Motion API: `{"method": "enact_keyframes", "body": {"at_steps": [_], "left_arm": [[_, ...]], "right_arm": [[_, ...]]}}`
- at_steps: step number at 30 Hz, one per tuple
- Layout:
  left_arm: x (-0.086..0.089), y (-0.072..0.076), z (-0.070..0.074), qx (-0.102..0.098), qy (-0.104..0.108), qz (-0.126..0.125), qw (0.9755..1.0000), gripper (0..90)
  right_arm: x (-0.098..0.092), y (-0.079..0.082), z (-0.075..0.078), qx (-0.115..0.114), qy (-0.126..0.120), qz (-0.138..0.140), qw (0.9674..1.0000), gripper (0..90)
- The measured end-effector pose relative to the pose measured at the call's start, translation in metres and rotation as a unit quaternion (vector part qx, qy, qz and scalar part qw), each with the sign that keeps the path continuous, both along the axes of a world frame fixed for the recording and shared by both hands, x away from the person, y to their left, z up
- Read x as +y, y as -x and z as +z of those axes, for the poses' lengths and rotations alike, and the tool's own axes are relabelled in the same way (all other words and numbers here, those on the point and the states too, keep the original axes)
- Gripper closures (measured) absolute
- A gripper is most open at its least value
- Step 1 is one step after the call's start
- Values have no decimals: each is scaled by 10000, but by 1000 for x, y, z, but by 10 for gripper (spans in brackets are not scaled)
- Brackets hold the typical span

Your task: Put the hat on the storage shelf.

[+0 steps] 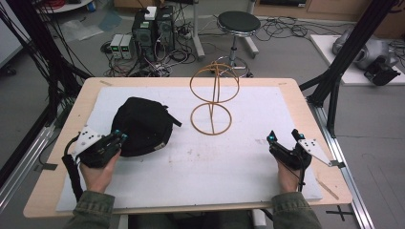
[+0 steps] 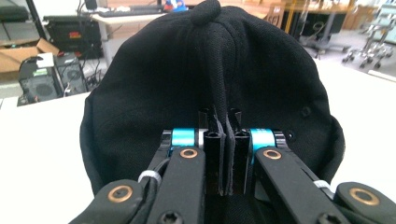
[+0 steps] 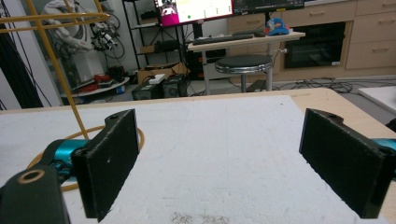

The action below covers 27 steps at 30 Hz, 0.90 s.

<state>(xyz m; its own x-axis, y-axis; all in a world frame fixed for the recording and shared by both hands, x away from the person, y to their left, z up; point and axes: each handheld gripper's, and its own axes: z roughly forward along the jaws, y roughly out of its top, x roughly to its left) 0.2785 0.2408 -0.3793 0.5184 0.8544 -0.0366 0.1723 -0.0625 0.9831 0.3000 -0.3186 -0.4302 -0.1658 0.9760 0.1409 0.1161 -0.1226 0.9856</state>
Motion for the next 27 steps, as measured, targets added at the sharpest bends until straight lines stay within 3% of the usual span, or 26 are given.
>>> {"method": "enact_keyframes", "body": {"at_steps": [7, 8, 14, 27], "left_arm": [[2, 1, 12, -282, 142, -85, 9995, 877], [3, 1, 14, -404, 225, -75, 9989, 877], [7, -1, 20, -685, 445, 8, 9967, 878], [0, -6, 39, -1018, 611, -109, 9929, 877]], "right_arm": [[3, 1, 1, -13, 93, 31, 10000, 113], [4, 1, 1, -26, 133, 46, 9999, 113], [6, 2, 2, -31, 200, 58, 9998, 112], [5, 1, 1, -14, 208, 46, 9998, 112]]}}
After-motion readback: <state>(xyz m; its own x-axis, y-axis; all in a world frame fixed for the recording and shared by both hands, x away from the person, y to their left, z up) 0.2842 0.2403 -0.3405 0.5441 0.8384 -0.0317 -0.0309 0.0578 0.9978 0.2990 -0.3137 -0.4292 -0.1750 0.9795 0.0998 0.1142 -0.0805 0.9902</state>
